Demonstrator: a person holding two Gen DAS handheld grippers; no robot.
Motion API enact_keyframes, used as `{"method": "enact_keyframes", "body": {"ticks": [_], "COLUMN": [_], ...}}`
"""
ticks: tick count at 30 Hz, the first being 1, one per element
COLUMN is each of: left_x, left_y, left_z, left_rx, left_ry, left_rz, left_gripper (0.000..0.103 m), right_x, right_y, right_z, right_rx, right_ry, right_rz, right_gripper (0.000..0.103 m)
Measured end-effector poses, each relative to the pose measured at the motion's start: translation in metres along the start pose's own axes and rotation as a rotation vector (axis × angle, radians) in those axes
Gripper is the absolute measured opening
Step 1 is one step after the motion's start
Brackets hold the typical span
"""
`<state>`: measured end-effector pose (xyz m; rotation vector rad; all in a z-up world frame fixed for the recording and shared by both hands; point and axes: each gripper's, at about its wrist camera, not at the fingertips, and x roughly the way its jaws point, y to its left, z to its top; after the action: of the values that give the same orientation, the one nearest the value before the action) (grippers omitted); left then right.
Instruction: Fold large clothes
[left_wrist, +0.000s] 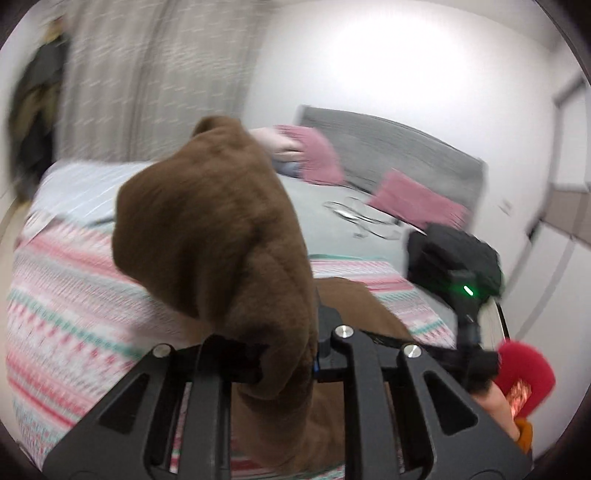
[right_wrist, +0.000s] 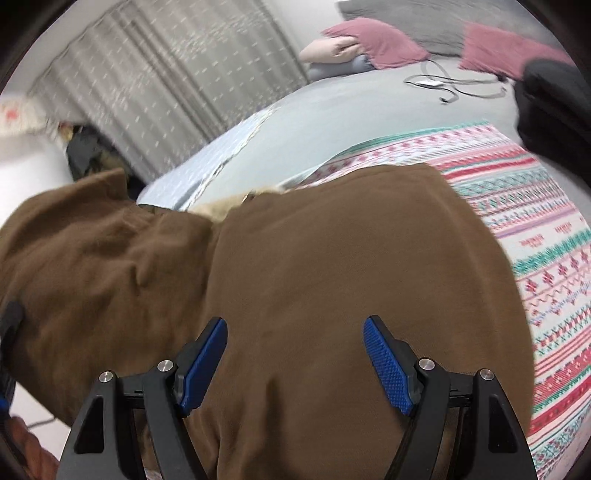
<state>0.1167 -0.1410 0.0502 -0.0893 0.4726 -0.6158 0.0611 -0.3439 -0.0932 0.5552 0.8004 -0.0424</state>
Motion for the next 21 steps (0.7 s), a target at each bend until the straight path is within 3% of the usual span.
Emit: {"method": "enact_keyframes", "body": {"ticks": [4,8,10,12,14,16,18,21], "left_x": [0.022,0.058,0.081,0.095,0.109,0.112,0.106,0.090], "left_y": [-0.047,-0.073,-0.079,-0.077,-0.070,-0.064,-0.062,-0.068], "left_z": [-0.008,-0.037,-0.060,-0.081,-0.100,-0.102,-0.094,-0.085], "left_rx": [0.167,0.275,0.291,0.292,0.265,0.227,0.231,0.251], "left_ry": [0.066,0.216,0.335,0.396,0.443,0.449,0.451,0.461], "left_rz": [-0.139,-0.266,-0.325,-0.366,-0.412,-0.442,-0.443,-0.487], "left_gripper": [0.019,0.020,0.021,0.024,0.025,0.025,0.029,0.054], "right_x": [-0.014,-0.030,-0.038,-0.043,-0.043,-0.040,-0.038,-0.034], "right_y": [-0.030,-0.069,-0.088,-0.108,-0.122,-0.128,-0.126,-0.114], "right_z": [0.008,0.014,0.015,0.014,0.013,0.012,0.012,0.014], "right_rx": [0.088,0.214,0.278,0.342,0.391,0.438,0.446,0.412], "right_ry": [-0.033,-0.062,-0.085,-0.096,-0.100,-0.090,-0.075,-0.044], "right_rz": [0.015,0.085,0.100,0.080,0.084,0.160,0.223,0.291], "right_gripper": [0.077,0.077,0.077,0.077,0.077,0.077,0.077,0.077]}}
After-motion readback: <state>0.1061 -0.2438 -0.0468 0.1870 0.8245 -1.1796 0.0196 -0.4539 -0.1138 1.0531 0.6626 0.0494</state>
